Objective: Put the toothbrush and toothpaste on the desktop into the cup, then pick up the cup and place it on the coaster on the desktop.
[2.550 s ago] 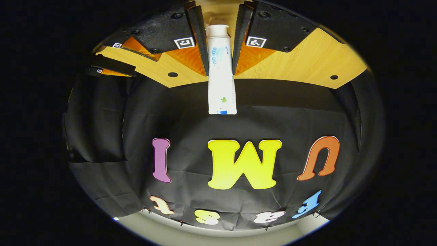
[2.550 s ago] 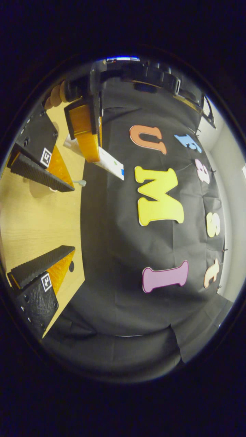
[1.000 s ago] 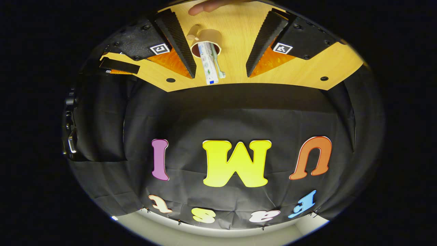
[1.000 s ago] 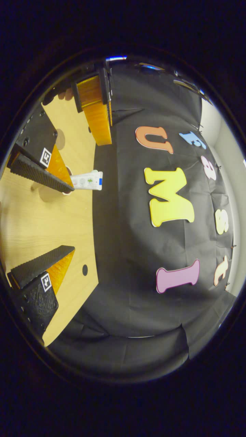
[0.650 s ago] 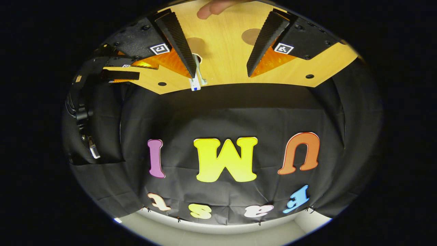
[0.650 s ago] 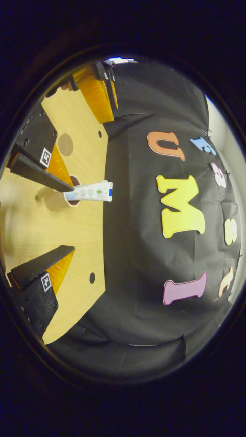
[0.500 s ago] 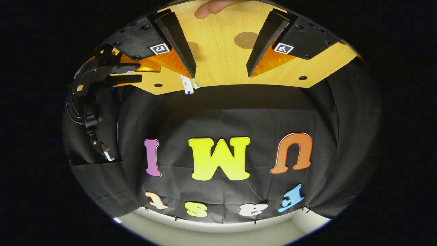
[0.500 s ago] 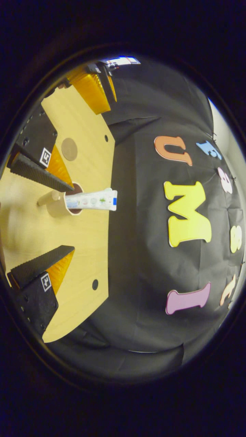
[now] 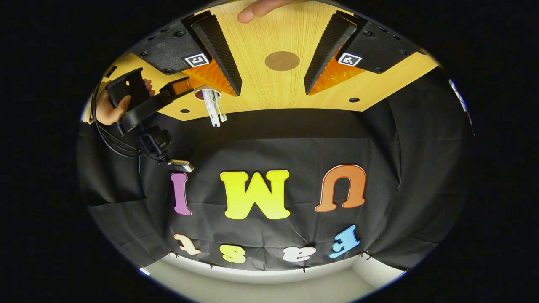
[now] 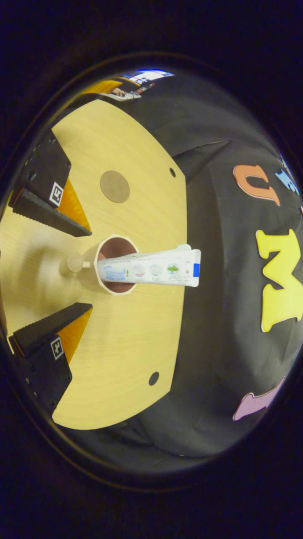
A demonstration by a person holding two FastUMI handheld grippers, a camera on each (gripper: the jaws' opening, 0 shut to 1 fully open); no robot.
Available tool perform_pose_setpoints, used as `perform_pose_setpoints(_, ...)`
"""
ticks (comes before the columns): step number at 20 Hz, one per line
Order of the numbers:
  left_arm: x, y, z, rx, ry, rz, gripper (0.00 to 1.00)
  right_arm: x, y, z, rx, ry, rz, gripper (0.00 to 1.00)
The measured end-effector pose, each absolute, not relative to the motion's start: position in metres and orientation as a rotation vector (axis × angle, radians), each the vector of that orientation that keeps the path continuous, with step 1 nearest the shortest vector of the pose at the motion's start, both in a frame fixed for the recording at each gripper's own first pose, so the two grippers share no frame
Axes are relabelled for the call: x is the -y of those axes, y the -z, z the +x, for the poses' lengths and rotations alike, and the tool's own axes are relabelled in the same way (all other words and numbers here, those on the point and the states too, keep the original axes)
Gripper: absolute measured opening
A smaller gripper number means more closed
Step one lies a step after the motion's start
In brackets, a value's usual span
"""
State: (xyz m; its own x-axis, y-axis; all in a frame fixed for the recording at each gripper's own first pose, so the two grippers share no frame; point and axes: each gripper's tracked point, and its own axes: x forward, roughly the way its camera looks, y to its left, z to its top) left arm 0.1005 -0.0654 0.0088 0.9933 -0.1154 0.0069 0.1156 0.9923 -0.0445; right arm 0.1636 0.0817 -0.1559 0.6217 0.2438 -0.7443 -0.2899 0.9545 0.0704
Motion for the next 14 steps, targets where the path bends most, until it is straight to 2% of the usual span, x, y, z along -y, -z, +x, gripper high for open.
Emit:
perform_pose_setpoints(3,0.055,-0.002,0.097,-0.003,0.115,-0.049,0.95,-0.087,0.173,0.172,-0.942,-0.291,-0.148,0.96)
perform_pose_setpoints(7,0.044,0.008,0.095,-0.011,0.112,-0.055,0.95,-0.085,0.204,0.169,-1.085,-0.248,-0.301,0.90)
perform_pose_setpoints(8,0.041,0.010,0.096,-0.013,0.109,-0.056,0.95,-0.082,0.210,0.172,-1.101,-0.227,-0.328,0.83)
perform_pose_setpoints(9,0.037,0.013,0.096,-0.015,0.106,-0.061,0.95,-0.082,0.214,0.174,-1.116,-0.215,-0.345,0.81)
perform_pose_setpoints(11,0.032,0.019,0.097,-0.024,0.104,-0.077,0.95,-0.086,0.221,0.173,-1.148,-0.209,-0.330,0.62)
perform_pose_setpoints(13,0.030,0.025,0.098,-0.041,0.103,-0.087,0.95,-0.088,0.225,0.173,-1.145,-0.211,-0.327,0.56)
perform_pose_setpoints(14,0.029,0.028,0.098,-0.046,0.104,-0.092,0.95,-0.089,0.225,0.170,-1.150,-0.210,-0.316,0.50)
